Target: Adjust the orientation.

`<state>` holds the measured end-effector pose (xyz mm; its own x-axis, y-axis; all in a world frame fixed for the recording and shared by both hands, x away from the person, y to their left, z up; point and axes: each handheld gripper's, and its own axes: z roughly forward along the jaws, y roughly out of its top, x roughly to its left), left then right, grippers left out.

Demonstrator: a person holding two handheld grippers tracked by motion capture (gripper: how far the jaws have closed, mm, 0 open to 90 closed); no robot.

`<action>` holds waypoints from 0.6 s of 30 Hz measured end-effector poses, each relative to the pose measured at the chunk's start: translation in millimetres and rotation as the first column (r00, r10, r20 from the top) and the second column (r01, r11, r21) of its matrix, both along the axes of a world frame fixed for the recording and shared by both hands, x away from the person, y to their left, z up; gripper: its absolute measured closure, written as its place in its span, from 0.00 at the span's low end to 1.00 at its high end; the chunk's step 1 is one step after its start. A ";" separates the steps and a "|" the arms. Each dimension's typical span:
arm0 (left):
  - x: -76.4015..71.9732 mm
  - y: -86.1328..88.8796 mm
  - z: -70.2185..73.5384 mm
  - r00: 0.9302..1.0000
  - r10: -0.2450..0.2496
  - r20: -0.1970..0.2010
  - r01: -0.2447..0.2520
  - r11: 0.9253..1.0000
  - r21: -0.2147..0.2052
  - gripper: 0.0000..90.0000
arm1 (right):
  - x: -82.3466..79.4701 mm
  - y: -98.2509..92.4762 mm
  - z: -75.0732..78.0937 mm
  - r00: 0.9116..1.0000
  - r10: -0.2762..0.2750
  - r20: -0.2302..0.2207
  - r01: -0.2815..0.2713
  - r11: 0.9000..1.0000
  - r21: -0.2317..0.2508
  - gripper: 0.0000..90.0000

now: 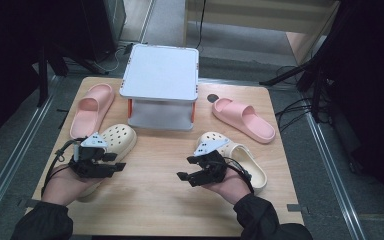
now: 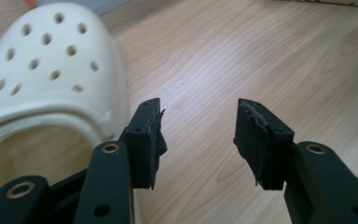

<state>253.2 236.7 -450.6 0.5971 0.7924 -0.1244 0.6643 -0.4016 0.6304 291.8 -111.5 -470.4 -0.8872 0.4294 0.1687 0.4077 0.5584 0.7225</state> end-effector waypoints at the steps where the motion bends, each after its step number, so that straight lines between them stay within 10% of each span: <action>1: -0.5 2.3 0.0 1.000 0.010 -0.001 -0.010 1.000 0.000 0.56 | 0.4 0.8 0.0 1.000 0.004 0.001 -0.004 1.000 -0.001 0.38; 18: 14.4 32.4 -22.2 0.985 0.162 -0.062 -0.160 0.986 0.040 0.61 | 3.9 1.6 -1.2 0.999 -0.018 0.030 0.020 0.999 -0.046 0.46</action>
<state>267.6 269.1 -472.9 0.4529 0.8821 -0.1294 0.7614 -0.3072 0.5709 295.7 -110.0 -471.6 -0.8830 0.4531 0.1225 0.3977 0.5837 0.7080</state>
